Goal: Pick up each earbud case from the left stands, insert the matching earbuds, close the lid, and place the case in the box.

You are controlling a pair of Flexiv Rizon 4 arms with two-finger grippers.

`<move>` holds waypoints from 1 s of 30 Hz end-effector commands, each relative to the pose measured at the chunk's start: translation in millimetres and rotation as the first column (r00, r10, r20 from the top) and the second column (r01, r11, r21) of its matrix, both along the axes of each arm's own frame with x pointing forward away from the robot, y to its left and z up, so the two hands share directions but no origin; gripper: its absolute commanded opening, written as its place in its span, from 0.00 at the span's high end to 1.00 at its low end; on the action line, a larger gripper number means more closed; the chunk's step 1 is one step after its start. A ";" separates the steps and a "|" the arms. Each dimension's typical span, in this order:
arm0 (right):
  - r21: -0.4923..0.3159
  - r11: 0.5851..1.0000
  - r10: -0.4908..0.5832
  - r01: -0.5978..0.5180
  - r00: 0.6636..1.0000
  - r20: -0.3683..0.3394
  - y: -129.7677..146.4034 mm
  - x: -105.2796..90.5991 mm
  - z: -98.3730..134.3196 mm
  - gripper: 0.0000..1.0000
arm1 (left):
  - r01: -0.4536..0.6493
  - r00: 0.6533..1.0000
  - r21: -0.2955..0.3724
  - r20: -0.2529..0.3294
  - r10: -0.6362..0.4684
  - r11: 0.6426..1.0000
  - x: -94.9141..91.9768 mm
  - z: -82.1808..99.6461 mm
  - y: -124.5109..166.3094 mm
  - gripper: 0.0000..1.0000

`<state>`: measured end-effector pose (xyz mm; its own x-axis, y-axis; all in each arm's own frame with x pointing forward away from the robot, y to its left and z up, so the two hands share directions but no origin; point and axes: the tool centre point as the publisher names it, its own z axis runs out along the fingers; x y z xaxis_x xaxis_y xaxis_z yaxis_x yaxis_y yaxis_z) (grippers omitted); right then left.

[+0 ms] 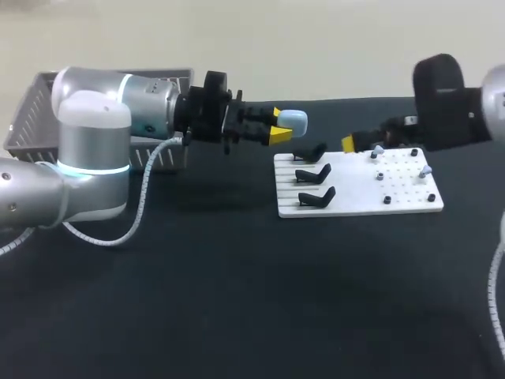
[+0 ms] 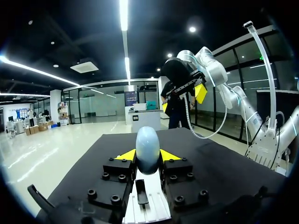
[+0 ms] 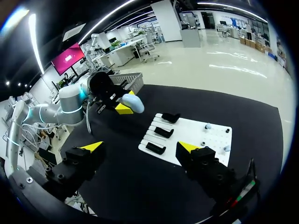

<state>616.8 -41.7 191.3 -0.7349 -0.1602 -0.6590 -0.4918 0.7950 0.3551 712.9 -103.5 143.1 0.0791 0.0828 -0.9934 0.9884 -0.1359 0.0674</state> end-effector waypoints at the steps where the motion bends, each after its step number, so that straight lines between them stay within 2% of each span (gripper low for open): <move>1: -0.113 0.990 -0.084 0.086 0.996 0.022 19.9 11.3 -1.5 0.00 | -0.001 1.000 -0.003 0.002 0.001 1.000 0.1 -1.2 0.2 1.00; 7: -0.117 0.991 -0.059 0.058 0.998 -0.006 35.0 23.7 -6.3 0.00 | -0.001 1.000 -0.003 0.002 0.001 1.000 0.1 -1.2 0.2 1.00; 17: -0.096 0.994 -0.053 0.043 0.993 -0.102 45.7 42.9 -19.3 0.00 | -0.001 1.000 -0.003 0.002 0.001 1.000 0.1 -1.2 0.2 1.00; 26: -0.133 0.990 -0.062 0.047 0.992 -0.108 51.4 56.3 -25.6 0.00 | -0.001 1.000 -0.003 0.002 0.001 1.000 0.1 -1.2 0.2 1.00; 30: -0.115 0.992 -0.059 0.046 0.991 -0.116 52.9 63.0 -28.2 0.00 | -0.001 1.000 -0.003 0.002 0.001 1.000 0.1 -1.2 0.2 1.00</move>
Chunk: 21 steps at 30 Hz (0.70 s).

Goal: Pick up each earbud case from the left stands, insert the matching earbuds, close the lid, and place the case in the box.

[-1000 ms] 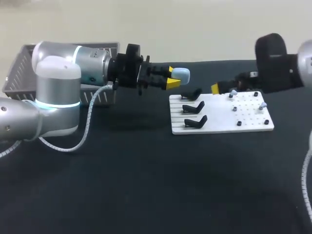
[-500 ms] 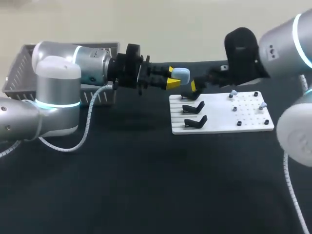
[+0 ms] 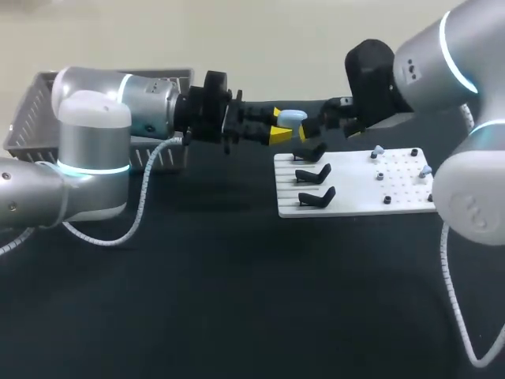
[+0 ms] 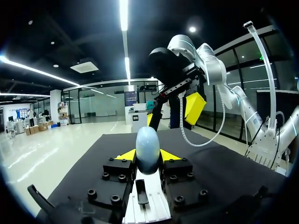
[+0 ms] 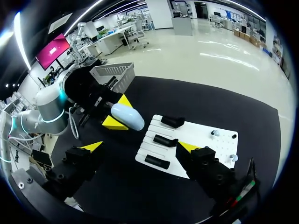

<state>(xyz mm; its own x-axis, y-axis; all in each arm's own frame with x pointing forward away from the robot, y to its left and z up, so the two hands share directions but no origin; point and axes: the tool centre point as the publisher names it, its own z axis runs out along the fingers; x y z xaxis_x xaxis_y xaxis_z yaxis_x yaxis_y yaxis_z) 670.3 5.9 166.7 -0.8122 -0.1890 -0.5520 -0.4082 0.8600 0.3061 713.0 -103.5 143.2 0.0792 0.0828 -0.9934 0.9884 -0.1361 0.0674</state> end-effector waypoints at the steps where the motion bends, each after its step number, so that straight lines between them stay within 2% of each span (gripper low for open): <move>1: 0.014 1.000 0.007 -0.007 1.000 -0.013 5.6 11.0 -4.2 0.00 | -0.001 1.000 -0.004 0.002 0.001 1.000 0.0 -1.2 0.2 1.00; 21: -0.002 1.000 -0.007 0.007 1.000 -0.014 5.5 26.6 -14.3 0.00 | -0.001 1.000 -0.004 0.002 0.001 1.000 0.0 -1.2 0.2 1.00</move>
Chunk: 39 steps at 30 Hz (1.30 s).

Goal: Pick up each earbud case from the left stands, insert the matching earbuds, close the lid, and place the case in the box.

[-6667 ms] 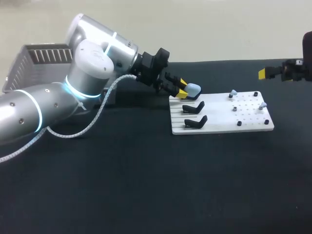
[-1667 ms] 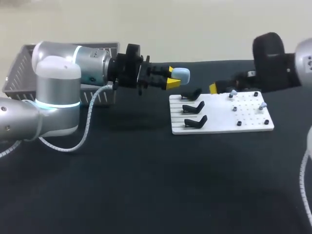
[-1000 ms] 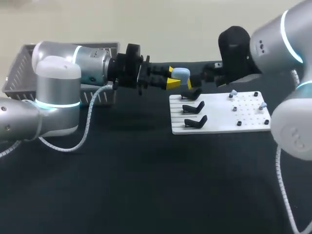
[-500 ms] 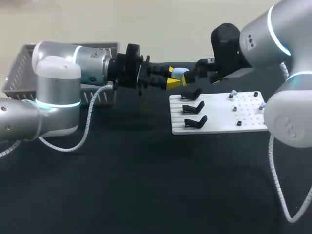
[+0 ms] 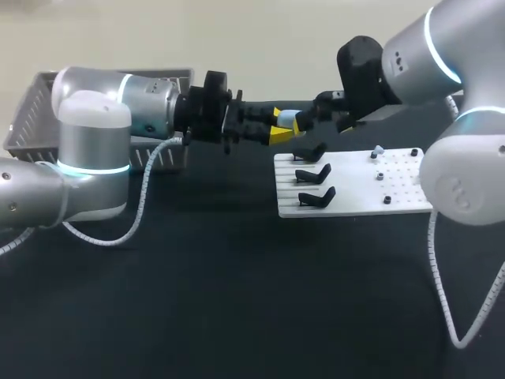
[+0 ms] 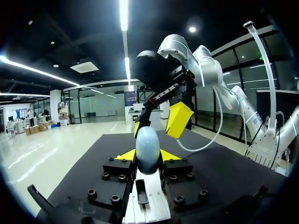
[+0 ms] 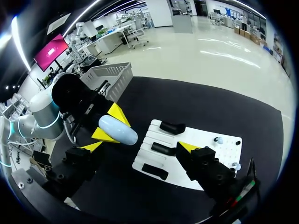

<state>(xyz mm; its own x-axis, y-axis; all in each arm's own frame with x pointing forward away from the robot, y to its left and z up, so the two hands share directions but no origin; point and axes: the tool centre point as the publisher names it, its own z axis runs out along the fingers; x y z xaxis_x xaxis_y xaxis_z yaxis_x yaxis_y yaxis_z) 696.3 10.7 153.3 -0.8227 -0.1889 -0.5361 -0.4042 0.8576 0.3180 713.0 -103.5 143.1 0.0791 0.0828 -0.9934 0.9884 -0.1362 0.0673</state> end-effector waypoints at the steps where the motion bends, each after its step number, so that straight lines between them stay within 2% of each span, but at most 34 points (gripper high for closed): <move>1: -0.008 1.000 -0.011 0.011 1.000 0.005 0.8 0.8 -1.2 0.00 | -0.001 1.000 -0.004 0.003 0.001 1.000 -0.1 -1.2 0.2 1.00; 13: -0.016 1.000 -0.019 0.019 1.000 0.010 3.4 6.3 -2.9 0.00 | -0.001 1.000 -0.004 0.003 0.001 1.000 -0.1 -1.2 0.2 1.00; 23: -0.013 0.998 -0.053 0.053 0.998 0.031 -4.8 12.1 3.3 0.00 | -0.001 1.000 -0.004 0.003 0.001 1.000 -0.1 -1.2 0.2 1.00; 27: 0.004 0.998 -0.070 0.070 0.994 0.079 -10.9 10.9 16.3 0.00 | -0.001 1.000 -0.004 0.003 0.001 1.000 -0.1 -1.2 0.2 1.00; 30: 0.004 0.996 -0.087 0.087 0.986 0.139 -20.4 8.3 29.5 0.00 | -0.001 1.000 -0.004 0.003 0.001 1.000 -0.1 -1.2 0.2 1.00; 32: -0.037 0.992 -0.109 0.118 0.978 0.180 -28.8 5.3 35.6 0.00 | -0.001 1.000 -0.004 0.003 0.001 1.000 -0.1 -1.2 0.2 1.00; 35: -0.093 0.984 -0.131 0.152 0.972 0.197 -45.4 0.8 39.5 0.00 | -0.001 1.000 -0.004 0.003 0.001 1.000 -0.1 -1.2 0.2 1.00; 38: -0.161 0.974 -0.131 0.162 0.974 0.186 -65.2 -3.7 39.0 0.00 | -0.001 1.000 -0.004 0.003 0.001 1.000 -0.1 -1.2 0.2 1.00; 39: -0.203 0.967 -0.121 0.152 0.981 0.154 -71.4 -4.7 36.6 0.00 | -0.001 1.000 -0.004 0.003 0.001 1.000 -0.1 -1.2 0.2 1.00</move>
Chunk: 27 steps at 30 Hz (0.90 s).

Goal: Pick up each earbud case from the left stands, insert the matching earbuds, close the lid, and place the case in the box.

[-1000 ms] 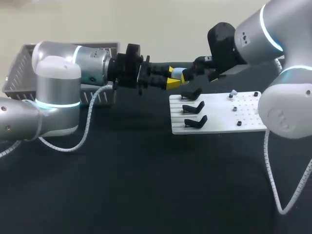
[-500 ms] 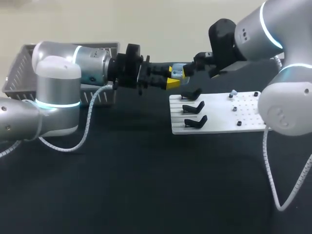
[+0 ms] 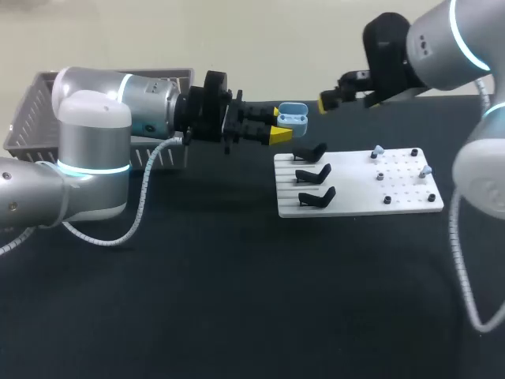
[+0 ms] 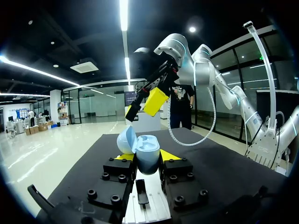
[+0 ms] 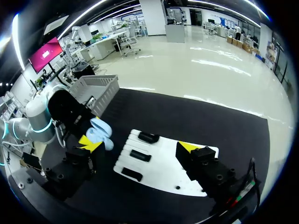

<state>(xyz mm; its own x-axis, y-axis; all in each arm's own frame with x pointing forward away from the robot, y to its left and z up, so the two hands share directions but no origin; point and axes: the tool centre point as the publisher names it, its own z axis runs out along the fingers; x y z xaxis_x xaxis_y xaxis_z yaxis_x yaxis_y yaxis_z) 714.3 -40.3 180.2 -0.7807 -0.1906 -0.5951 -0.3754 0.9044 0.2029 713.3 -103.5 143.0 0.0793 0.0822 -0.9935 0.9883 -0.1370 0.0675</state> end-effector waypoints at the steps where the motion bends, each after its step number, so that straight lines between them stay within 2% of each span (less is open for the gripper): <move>1: -0.168 0.983 -0.068 0.071 0.997 0.023 -27.1 -23.8 5.4 0.00 | -0.002 1.000 -0.003 0.002 0.002 1.000 -0.3 -1.0 0.2 1.00; 7: -0.340 0.940 -0.087 0.035 0.987 -0.137 -69.6 -29.9 -24.5 0.00 | -0.002 1.000 -0.003 0.002 0.002 1.000 -0.3 -1.0 0.2 1.00; 9: -0.398 0.917 -0.095 0.024 0.982 -0.160 -82.5 -32.2 -36.2 0.00 | -0.002 1.000 -0.003 0.002 0.002 1.000 -0.3 -1.0 0.2 1.00; 17: -0.442 0.897 -0.112 -0.017 0.958 -0.263 -123.2 -37.9 -73.5 0.00 | -0.002 1.000 -0.003 0.002 0.002 1.000 -0.3 -1.0 0.2 1.00; 27: -0.424 0.900 -0.058 -0.098 0.939 -0.339 -138.8 -33.0 -97.4 0.00 | -0.002 1.000 -0.003 0.002 0.002 1.000 -0.3 -1.0 0.2 1.00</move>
